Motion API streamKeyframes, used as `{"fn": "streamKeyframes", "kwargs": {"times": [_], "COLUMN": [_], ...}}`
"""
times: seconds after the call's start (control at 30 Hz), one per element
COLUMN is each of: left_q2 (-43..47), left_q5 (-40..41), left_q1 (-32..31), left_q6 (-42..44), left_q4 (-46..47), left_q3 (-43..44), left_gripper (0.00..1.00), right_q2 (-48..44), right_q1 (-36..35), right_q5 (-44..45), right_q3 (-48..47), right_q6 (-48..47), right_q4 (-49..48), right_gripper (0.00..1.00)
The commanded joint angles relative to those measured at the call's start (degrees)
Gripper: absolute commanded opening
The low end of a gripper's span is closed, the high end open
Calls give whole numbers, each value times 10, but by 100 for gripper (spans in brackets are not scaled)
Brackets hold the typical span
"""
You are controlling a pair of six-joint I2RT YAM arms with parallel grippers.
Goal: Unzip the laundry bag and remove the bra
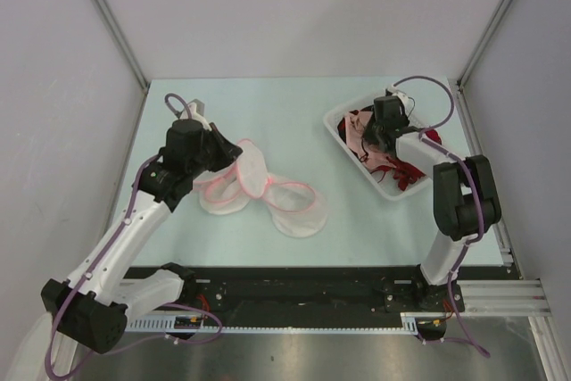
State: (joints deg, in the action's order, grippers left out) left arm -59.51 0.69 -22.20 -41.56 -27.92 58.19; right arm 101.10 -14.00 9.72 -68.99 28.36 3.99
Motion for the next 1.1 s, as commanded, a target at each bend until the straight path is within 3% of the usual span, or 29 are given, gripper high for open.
{"fn": "streamKeyframes", "kwargs": {"times": [0.0,0.13,0.23,0.27,0.37,0.53,0.7,0.93,1.03,1.07], "left_q2": [14,8,6,-2,-25,-47,-96,-135,-152,-177], "left_q5": [-17,-16,-31,-41,-50,-51,-38,52,82,79], "left_q1": [3,3,1,0,-3,-4,-4,20,54,70], "left_q6": [6,10,15,14,12,27,58,151,171,174], "left_q4": [29,27,50,57,61,86,77,30,61,58], "left_q3": [-7,-2,-4,-5,5,42,122,251,261,265], "left_gripper": [0,1,0,0,0,1,0,0,1,13], "right_q2": [-13,-57,-118,-143,-179,-234,-246,-381,-417,-433], "right_q1": [0,0,-1,-1,-3,-21,-41,-66,-66,-65], "right_q5": [21,14,-4,-14,-39,-43,-6,53,86,91], "right_q3": [18,21,21,21,21,21,28,68,83,85], "right_q6": [-10,-24,-34,-39,-39,-54,-54,-60,-71,-71], "right_q4": [-20,-5,8,5,9,52,119,168,195,201], "right_gripper": [0,1,38,58,77,93,97,99,100,100]}}
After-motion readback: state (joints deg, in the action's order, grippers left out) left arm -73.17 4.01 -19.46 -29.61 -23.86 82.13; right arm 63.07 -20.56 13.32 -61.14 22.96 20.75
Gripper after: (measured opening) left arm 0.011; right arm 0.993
